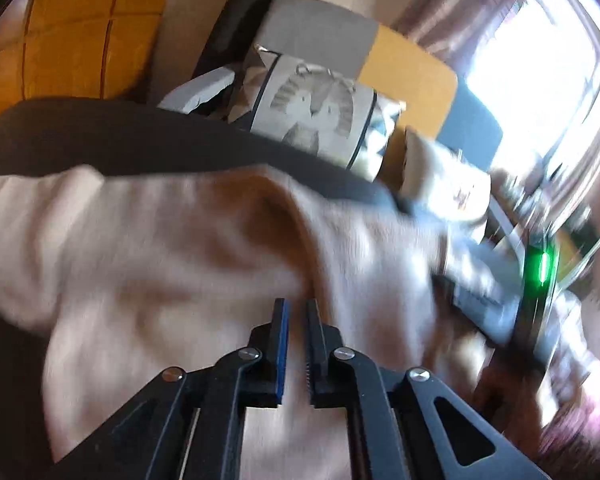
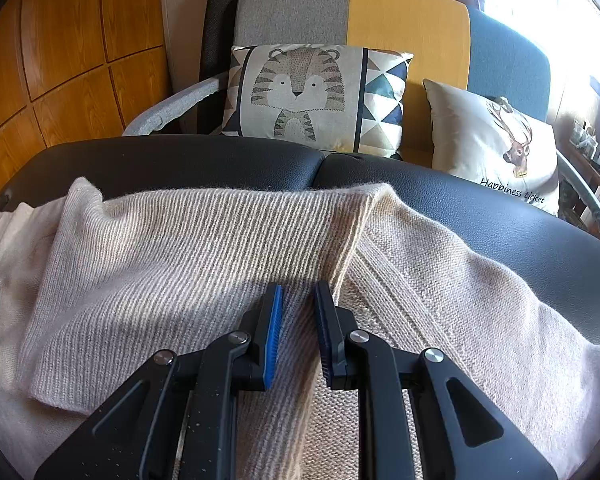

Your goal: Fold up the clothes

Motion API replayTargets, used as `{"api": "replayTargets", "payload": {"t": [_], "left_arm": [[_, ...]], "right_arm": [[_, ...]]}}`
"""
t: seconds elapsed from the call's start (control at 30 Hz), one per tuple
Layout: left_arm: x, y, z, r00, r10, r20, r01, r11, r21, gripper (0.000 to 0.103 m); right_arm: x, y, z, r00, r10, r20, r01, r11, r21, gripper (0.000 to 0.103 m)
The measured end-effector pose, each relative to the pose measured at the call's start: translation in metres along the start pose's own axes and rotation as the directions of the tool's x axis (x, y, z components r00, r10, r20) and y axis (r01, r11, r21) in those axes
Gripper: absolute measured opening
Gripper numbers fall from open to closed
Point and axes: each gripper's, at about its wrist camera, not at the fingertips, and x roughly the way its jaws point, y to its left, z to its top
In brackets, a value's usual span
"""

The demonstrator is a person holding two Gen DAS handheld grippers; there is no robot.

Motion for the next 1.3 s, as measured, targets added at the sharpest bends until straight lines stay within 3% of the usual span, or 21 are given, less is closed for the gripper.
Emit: {"api": "replayTargets", "payload": {"t": [0.1, 0.2, 0.33, 0.47, 0.6, 0.77, 0.87, 0.93, 1.0, 1.03, 1.17, 1.23, 1.3], "left_arm": [[0.036, 0.011, 0.045, 0.993, -0.073, -0.089, 0.064, 0.992, -0.104, 0.018], [0.071, 0.016, 0.066, 0.974, -0.128, -0.189, 0.093, 0.979, -0.18, 0.018], [0.086, 0.023, 0.077, 0.966, -0.181, -0.184, 0.131, 0.959, -0.253, 0.018], [0.079, 0.035, 0.074, 0.959, -0.256, -0.12, 0.201, 0.915, -0.35, 0.018], [0.08, 0.036, 0.083, 0.958, -0.263, -0.116, 0.21, 0.914, -0.347, 0.025], [0.102, 0.024, 0.081, 0.956, -0.218, -0.199, 0.144, 0.934, -0.328, 0.025], [0.092, 0.02, 0.079, 0.98, -0.153, -0.127, 0.115, 0.957, -0.266, 0.009], [0.074, 0.018, 0.077, 0.989, -0.144, -0.042, 0.133, 0.971, -0.199, 0.007], [0.047, 0.017, 0.07, 0.982, -0.162, 0.093, 0.175, 0.974, -0.146, 0.006], [0.042, 0.018, 0.067, 0.979, -0.166, 0.121, 0.182, 0.974, -0.136, 0.006], [0.069, 0.028, 0.06, 0.999, -0.028, 0.044, 0.034, 0.99, -0.138, 0.006], [0.085, 0.042, 0.06, 0.999, -0.04, 0.032, 0.046, 0.977, -0.207, 0.007], [0.089, 0.051, 0.06, 0.995, -0.078, 0.068, 0.092, 0.963, -0.252, 0.007]], "right_arm": [[0.0, 0.001, 0.0, 1.0, 0.0, -0.001, 0.0, 1.0, 0.0, 0.018], [0.001, 0.0, -0.001, 1.0, 0.005, 0.0, -0.005, 1.0, 0.005, 0.018], [0.001, -0.003, 0.0, 1.0, 0.02, 0.002, -0.02, 1.0, 0.014, 0.018], [0.001, -0.005, -0.001, 1.0, 0.03, 0.003, -0.03, 0.999, 0.02, 0.018], [0.0, -0.005, -0.002, 1.0, 0.03, 0.004, -0.03, 0.999, 0.02, 0.018], [0.001, -0.004, -0.002, 1.0, 0.025, 0.003, -0.025, 1.0, 0.014, 0.018], [0.002, -0.003, -0.002, 1.0, 0.027, 0.003, -0.027, 0.999, 0.018, 0.018], [0.001, -0.003, -0.002, 1.0, 0.03, 0.004, -0.03, 0.999, 0.019, 0.018], [0.002, -0.004, -0.002, 0.999, 0.032, 0.004, -0.032, 0.999, 0.019, 0.018], [0.002, -0.004, -0.002, 0.999, 0.033, 0.004, -0.033, 0.999, 0.018, 0.018], [0.002, -0.003, -0.001, 1.0, 0.026, 0.003, -0.026, 1.0, 0.013, 0.018], [0.002, -0.002, -0.001, 1.0, 0.024, 0.003, -0.024, 1.0, 0.011, 0.018], [0.002, -0.001, -0.001, 1.0, 0.024, 0.004, -0.024, 1.0, 0.01, 0.018]]}}
